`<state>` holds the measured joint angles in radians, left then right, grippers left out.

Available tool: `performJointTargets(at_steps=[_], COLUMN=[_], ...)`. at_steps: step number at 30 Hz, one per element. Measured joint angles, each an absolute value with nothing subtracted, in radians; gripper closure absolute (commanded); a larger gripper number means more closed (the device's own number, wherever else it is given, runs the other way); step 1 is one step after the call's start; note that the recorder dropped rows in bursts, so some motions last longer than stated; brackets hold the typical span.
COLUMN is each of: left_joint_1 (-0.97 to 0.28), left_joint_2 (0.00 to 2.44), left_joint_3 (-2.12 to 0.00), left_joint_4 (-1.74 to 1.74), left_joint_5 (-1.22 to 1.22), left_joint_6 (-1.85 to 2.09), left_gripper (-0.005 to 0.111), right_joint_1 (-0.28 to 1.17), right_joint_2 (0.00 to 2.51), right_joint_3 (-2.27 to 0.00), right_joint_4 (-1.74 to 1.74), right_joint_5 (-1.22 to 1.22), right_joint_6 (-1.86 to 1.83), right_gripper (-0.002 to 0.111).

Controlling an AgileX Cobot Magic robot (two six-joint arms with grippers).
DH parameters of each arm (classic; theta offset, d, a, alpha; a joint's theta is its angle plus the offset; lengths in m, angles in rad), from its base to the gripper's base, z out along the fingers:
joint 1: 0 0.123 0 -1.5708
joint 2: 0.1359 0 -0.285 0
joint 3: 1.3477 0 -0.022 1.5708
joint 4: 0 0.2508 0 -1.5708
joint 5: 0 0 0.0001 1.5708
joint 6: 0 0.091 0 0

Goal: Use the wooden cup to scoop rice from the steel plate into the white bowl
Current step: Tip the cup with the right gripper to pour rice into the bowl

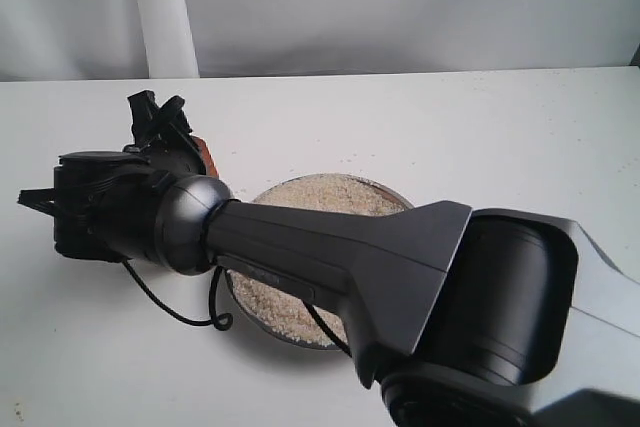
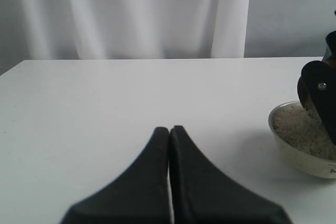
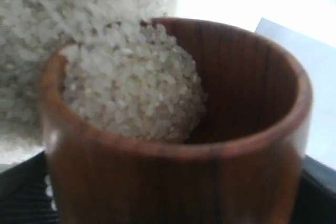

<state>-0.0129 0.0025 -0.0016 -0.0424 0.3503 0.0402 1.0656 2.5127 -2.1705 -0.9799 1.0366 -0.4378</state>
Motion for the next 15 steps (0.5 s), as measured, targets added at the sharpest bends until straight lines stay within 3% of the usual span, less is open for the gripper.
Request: performJointTargets(at_steps=[15], left_joint_1=[-0.013], left_joint_2=[0.003], left_joint_3=[-0.002], left_joint_4=[-0.042], left_joint_5=[0.35], left_joint_6=[0.04], left_gripper=[0.107], right_joint_1=[1.065], right_joint_2=[2.494], right_joint_3=[-2.171], right_joint_4=[-1.005], right_joint_5=[1.1], right_joint_6=[-0.444], right_gripper=[0.108])
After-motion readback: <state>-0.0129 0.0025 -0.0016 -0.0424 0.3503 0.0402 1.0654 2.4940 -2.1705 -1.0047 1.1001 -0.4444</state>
